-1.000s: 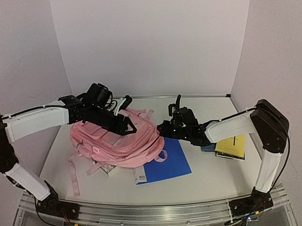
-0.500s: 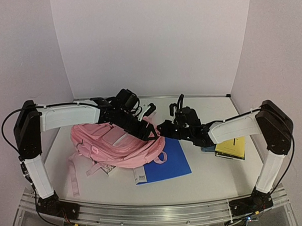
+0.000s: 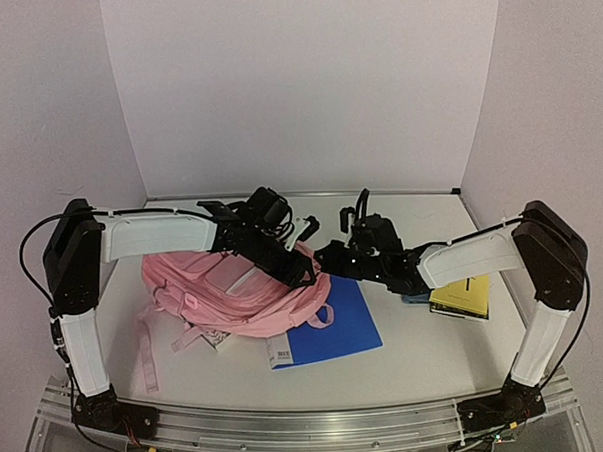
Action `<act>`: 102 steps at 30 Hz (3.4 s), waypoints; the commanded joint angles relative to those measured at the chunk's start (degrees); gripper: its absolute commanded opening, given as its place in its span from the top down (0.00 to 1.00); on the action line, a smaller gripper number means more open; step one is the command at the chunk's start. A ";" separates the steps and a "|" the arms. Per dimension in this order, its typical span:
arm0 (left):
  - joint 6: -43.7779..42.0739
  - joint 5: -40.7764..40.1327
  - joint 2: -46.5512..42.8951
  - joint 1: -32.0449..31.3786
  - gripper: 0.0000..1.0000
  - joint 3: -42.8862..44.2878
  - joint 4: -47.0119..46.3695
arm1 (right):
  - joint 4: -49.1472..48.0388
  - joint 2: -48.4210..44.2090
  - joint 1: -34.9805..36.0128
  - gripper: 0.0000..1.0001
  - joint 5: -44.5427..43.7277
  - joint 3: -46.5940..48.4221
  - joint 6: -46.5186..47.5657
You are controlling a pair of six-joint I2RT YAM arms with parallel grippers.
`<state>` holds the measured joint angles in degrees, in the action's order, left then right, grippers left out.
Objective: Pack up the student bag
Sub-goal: Unzip the student bag at the center of the board.
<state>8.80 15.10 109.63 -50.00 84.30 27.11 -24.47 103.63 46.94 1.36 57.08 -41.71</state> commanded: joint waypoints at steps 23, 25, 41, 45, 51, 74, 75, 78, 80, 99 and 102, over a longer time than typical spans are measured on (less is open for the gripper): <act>-0.50 -1.88 1.53 -0.84 0.99 3.40 -2.28 | -4.55 -5.72 -0.27 1.00 -3.98 -1.73 -2.57; -0.68 -2.30 -0.24 -0.85 1.00 1.84 -3.23 | -4.49 -5.28 -0.21 1.00 -3.99 -1.67 -2.91; -4.52 1.51 -17.19 -0.81 1.00 -9.74 -2.81 | -4.09 -4.62 -4.90 1.00 -2.56 -3.34 -4.03; -5.49 1.53 -20.60 -0.84 1.00 -9.96 -0.64 | -4.23 -4.55 -6.24 1.00 -2.08 -3.62 -4.17; -7.00 0.87 -24.42 -0.80 1.00 -7.99 2.73 | -4.72 -2.25 -7.31 1.00 -1.80 -1.44 -4.38; -9.61 9.08 -31.02 6.54 1.00 0.73 9.17 | -20.81 16.54 -10.39 1.00 0.91 8.72 -4.01; -9.46 9.50 -31.32 7.14 1.00 0.77 9.19 | -20.87 17.30 -10.43 1.00 0.71 9.52 -3.63; -9.31 10.77 -31.74 8.34 1.00 1.12 9.24 | -20.96 20.05 -10.56 1.00 0.04 11.82 -3.18; -9.33 11.16 -31.83 8.83 1.00 1.74 9.56 | -21.07 21.88 -10.70 1.00 -0.15 13.39 -3.10; -9.32 9.53 -30.80 11.59 1.00 3.00 11.08 | -23.22 27.74 -11.80 1.00 2.62 20.11 -3.35; -8.24 9.77 -29.61 14.91 1.00 1.85 11.02 | -23.12 23.78 -11.86 0.94 2.79 17.86 -0.85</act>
<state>-0.12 24.36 82.17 -39.14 83.57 40.57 -49.72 131.38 37.85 7.73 77.11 -46.74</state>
